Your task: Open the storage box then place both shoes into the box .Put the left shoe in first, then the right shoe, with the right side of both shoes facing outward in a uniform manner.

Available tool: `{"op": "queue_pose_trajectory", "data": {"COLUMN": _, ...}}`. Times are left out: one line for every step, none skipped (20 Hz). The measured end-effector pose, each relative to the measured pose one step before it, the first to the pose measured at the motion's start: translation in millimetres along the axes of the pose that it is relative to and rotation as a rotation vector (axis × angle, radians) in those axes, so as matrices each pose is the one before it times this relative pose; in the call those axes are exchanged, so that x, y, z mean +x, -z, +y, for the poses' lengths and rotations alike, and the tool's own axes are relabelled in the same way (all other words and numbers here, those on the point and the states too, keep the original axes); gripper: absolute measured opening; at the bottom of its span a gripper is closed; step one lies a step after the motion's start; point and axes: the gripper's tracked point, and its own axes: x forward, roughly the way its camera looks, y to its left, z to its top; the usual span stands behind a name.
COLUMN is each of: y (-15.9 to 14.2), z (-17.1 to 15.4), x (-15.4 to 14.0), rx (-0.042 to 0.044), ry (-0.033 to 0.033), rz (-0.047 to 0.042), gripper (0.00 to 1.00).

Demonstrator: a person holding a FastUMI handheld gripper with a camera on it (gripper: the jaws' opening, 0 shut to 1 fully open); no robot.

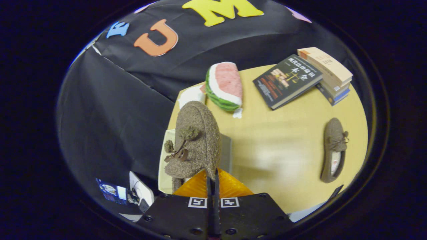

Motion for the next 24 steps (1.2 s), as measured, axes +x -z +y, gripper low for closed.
{"op": "queue_pose_trajectory", "data": {"y": 5.96, "z": 15.01, "x": 12.07, "rx": 0.01110, "ry": -0.01004, "rz": 0.01918, "gripper": 0.00}}
{"op": "queue_pose_trajectory", "data": {"y": 6.60, "z": 12.72, "x": 11.91, "rx": 0.00788, "ry": -0.00723, "rz": 0.01992, "gripper": 0.00}}
{"op": "queue_pose_trajectory", "data": {"y": 6.77, "z": 11.77, "x": 14.33, "rx": 0.00847, "ry": -0.00204, "rz": 0.01698, "gripper": 0.00}}
{"op": "queue_pose_trajectory", "data": {"y": 4.70, "z": 8.48, "x": 15.04, "rx": 0.00745, "ry": 0.00050, "rz": 0.01175, "gripper": 0.00}}
{"op": "queue_pose_trajectory", "data": {"y": 4.66, "z": 5.73, "x": 14.51, "rx": 0.00547, "ry": 0.01143, "rz": 0.00977, "gripper": 0.00}}
{"op": "queue_pose_trajectory", "data": {"y": 4.18, "z": 5.37, "x": 14.79, "rx": 0.00201, "ry": 0.01648, "rz": 0.00743, "gripper": 0.00}}
{"op": "queue_pose_trajectory", "data": {"y": 0.05, "z": 3.35, "x": 16.31, "rx": 0.00214, "ry": 0.02831, "rz": 0.00670, "gripper": 0.00}}
{"op": "queue_pose_trajectory", "data": {"y": 3.78, "z": 3.22, "x": 12.79, "rx": 0.00714, "ry": 0.02931, "rz": 0.00674, "gripper": 0.00}}
{"op": "queue_pose_trajectory", "data": {"y": 3.23, "z": 1.52, "x": 11.83, "rx": 0.01128, "ry": 0.02737, "rz": 0.00812, "gripper": 0.00}}
{"op": "queue_pose_trajectory", "data": {"y": 1.40, "z": 4.24, "x": 11.45, "rx": 0.00911, "ry": 0.02067, "rz": 0.00669, "gripper": 0.00}}
{"op": "queue_pose_trajectory", "data": {"y": 3.90, "z": -0.02, "x": 7.10, "rx": 0.01017, "ry": 0.01805, "rz": 0.00296, "gripper": 0.00}}
{"op": "queue_pose_trajectory", "data": {"y": 0.55, "z": 0.69, "x": 9.44, "rx": 0.01300, "ry": 0.02504, "rz": 0.00318, "gripper": 0.00}}
{"op": "queue_pose_trajectory", "data": {"y": -0.78, "z": -1.27, "x": 9.22, "rx": 0.01485, "ry": 0.03500, "rz": -0.00127, "gripper": 0.00}}
{"op": "queue_pose_trajectory", "data": {"y": 0.17, "z": -0.38, "x": 9.32, "rx": 0.00614, "ry": 0.03720, "rz": -0.00254, "gripper": 0.00}}
{"op": "queue_pose_trajectory", "data": {"y": 0.88, "z": -2.41, "x": 8.67, "rx": 0.00037, "ry": 0.04029, "rz": 0.00103, "gripper": 0.00}}
{"op": "queue_pose_trajectory", "data": {"y": 1.70, "z": 0.20, "x": 7.82, "rx": 0.00090, "ry": 0.02784, "rz": 0.00285, "gripper": 0.00}}
{"op": "queue_pose_trajectory", "data": {"y": 1.06, "z": -1.19, "x": 8.45, "rx": -0.00108, "ry": 0.02914, "rz": 0.00795, "gripper": 0.01}}
{"op": "queue_pose_trajectory", "data": {"y": 2.36, "z": -0.35, "x": 10.02, "rx": 0.00020, "ry": 0.02072, "rz": 0.01273, "gripper": 0.01}}
{"op": "queue_pose_trajectory", "data": {"y": 1.08, "z": -0.22, "x": 6.06, "rx": 0.00054, "ry": 0.01192, "rz": 0.01015, "gripper": 0.01}}
{"op": "queue_pose_trajectory", "data": {"y": 0.86, "z": -0.06, "x": 6.22, "rx": 0.00029, "ry": 0.01572, "rz": 0.00914, "gripper": 0.02}}
{"op": "queue_pose_trajectory", "data": {"y": 0.49, "z": -1.64, "x": 5.73, "rx": -0.00042, "ry": 0.01308, "rz": 0.00819, "gripper": 0.03}}
{"op": "queue_pose_trajectory", "data": {"y": -0.99, "z": 2.58, "x": 5.51, "rx": -0.00060, "ry": -0.00729, "rz": -0.00028, "gripper": 0.03}}
{"op": "queue_pose_trajectory", "data": {"y": -0.30, "z": -1.73, "x": 3.15, "rx": -0.01229, "ry": 0.01540, "rz": 0.00542, "gripper": 0.10}}
{"op": "queue_pose_trajectory", "data": {"y": -0.33, "z": -2.32, "x": 1.69, "rx": -0.01018, "ry": 0.01204, "rz": -0.00457, "gripper": 0.10}}
